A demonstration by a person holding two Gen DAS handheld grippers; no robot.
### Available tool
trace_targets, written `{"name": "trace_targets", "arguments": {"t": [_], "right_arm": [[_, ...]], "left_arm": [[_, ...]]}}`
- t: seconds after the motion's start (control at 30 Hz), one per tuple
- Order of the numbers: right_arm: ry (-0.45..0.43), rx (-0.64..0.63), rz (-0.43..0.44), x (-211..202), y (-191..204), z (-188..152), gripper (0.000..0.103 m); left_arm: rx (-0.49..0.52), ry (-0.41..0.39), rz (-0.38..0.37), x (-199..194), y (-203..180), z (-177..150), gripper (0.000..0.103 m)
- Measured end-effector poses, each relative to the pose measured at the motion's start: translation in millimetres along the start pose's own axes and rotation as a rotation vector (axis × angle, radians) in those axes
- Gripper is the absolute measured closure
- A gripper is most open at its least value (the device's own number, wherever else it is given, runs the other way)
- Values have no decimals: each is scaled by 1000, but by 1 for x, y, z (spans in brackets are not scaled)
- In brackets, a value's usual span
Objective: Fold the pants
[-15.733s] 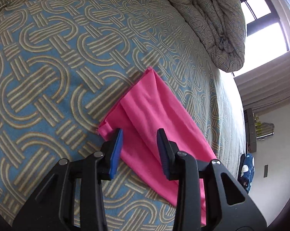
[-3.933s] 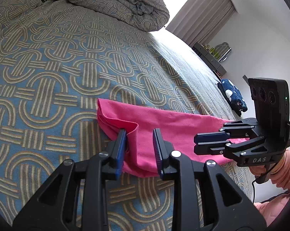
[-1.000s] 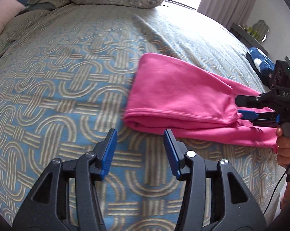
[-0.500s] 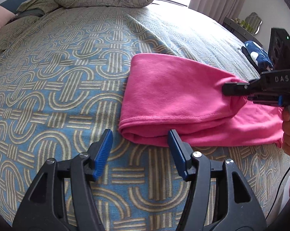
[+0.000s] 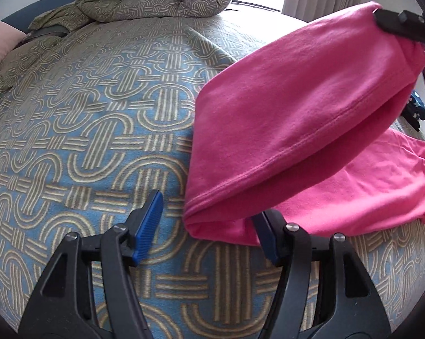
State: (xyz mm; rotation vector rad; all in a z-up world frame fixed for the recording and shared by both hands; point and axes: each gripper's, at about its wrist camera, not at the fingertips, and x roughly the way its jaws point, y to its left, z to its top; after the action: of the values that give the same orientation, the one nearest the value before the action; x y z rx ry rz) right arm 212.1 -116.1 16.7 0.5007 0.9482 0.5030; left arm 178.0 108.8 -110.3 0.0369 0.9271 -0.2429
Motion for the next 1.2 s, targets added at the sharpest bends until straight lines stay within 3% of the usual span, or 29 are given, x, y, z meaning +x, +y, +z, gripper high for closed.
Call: {"name": "trace_targets", "arguments": {"t": [0.07, 0.2, 0.27, 0.47, 1.2], "right_arm": [[-30, -9, -12, -9, 0, -2, 96], [-91, 10, -110, -31, -17, -5, 96], [-78, 59, -123, -36, -35, -6, 96], [-69, 149, -169, -49, -74, -19, 96], [-55, 235, -207, -72, -132, -57, 95]], "left_arm": [[-5, 6, -19, -2, 4, -2, 66], [-11, -14, -66, -11, 4, -3, 75], [19, -27, -66, -15, -4, -3, 86], [98, -15, -27, -15, -31, -6, 87], [96, 25, -41, -18, -52, -8, 86]]}}
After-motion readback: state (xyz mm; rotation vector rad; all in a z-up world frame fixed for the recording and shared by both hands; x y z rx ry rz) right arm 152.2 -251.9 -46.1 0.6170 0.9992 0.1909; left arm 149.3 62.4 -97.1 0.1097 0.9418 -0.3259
